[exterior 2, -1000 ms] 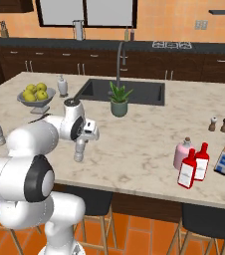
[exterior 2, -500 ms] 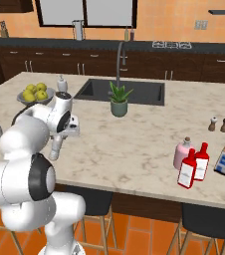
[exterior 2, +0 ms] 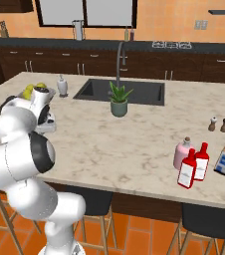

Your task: Move the plastic bottles in the middle to the plastics group, and the glass bottles in the middle to the glass group.

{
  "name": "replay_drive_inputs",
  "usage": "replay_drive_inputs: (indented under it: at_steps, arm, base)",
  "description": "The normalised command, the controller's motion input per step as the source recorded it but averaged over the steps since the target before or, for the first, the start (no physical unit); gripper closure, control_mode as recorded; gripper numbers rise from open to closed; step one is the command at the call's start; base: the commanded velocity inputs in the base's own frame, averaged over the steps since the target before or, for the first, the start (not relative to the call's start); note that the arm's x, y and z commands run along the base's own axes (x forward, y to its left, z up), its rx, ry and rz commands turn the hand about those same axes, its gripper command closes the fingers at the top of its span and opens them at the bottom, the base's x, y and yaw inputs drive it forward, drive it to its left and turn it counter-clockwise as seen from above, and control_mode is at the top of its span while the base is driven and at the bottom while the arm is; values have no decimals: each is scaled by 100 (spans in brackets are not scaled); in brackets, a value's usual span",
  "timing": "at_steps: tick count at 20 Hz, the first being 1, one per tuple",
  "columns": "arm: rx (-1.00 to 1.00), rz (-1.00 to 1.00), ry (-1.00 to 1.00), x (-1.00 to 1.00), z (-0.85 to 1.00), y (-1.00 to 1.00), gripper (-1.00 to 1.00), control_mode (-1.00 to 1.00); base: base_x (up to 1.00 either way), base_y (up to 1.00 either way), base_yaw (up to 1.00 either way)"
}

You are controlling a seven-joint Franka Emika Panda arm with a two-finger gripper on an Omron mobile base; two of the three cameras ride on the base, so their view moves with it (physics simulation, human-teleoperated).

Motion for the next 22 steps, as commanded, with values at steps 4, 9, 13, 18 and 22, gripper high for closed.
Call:
replay_drive_inputs:
  at_steps: [4,9,13,18,22]
  arm:
    - [0,6,-1,-6,0,100,100,-100]
    - [-2,0,-19,-2,4,98,100,-100]
    - [-7,-4,-37,0,1,62,100,-100]
    - [-4,-6,-22,12,0,43,100,-100]
    - [-3,-1,-1,17,-4,22,100,-100]
  base:
    - [0,0,0]
    - [0,0,0]
    - [0,0,0]
    - [0,0,0]
    - [0,0,0]
